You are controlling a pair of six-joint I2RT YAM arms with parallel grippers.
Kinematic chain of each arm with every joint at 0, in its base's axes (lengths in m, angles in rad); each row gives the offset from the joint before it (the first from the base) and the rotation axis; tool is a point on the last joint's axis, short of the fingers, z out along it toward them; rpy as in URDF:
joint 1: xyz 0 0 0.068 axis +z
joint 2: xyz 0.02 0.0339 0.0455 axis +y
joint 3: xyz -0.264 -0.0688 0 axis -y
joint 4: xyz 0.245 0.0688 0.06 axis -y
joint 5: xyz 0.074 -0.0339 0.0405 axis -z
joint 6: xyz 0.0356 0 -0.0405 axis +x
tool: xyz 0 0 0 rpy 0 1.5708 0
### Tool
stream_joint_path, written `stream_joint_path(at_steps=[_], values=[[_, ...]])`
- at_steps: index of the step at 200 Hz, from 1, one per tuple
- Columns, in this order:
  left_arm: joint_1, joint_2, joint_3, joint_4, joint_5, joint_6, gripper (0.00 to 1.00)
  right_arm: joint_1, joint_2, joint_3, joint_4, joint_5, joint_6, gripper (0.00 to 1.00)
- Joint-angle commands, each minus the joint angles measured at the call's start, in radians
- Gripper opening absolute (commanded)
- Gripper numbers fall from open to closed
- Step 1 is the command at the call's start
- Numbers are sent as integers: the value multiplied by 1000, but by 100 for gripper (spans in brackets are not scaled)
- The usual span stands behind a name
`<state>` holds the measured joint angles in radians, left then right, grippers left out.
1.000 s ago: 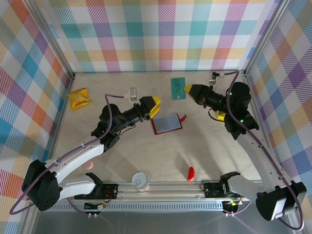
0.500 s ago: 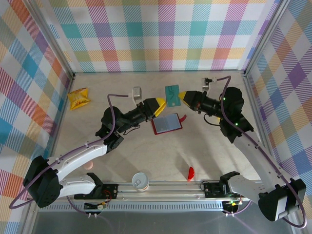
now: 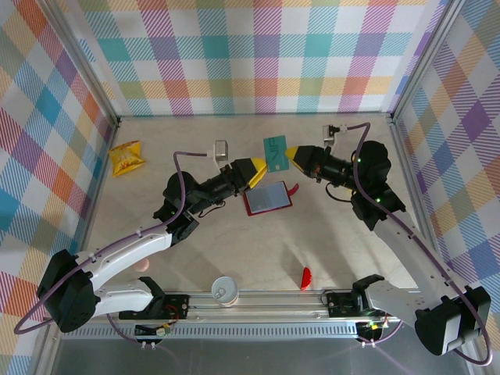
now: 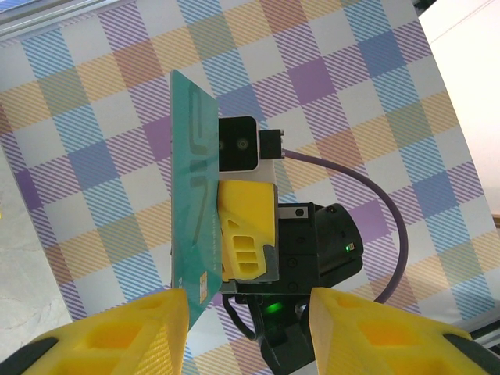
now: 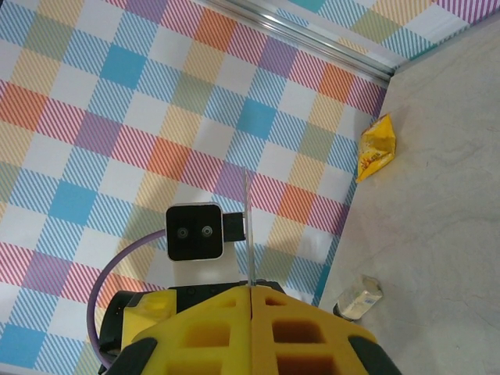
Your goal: Put the credit cards into the card holder
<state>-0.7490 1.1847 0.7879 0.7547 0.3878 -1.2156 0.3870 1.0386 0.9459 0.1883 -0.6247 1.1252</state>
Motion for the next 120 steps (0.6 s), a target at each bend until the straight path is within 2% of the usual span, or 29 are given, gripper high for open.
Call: stream_joint_path(at_steps=[1, 22, 72, 120], values=[[-12, -50, -11, -36, -19, 37, 46, 12, -25, 3, 3, 6, -22, 0], [-12, -89, -13, -104, -40, 67, 49, 12, -20, 2, -5, 10, -27, 0], [-11, -99, -15, -147, -46, 70, 50, 12, -12, 5, 8, -1, -16, 0], [-12, -50, -4, -132, -28, 58, 45, 16, 5, -1, 32, -16, 2, 0]])
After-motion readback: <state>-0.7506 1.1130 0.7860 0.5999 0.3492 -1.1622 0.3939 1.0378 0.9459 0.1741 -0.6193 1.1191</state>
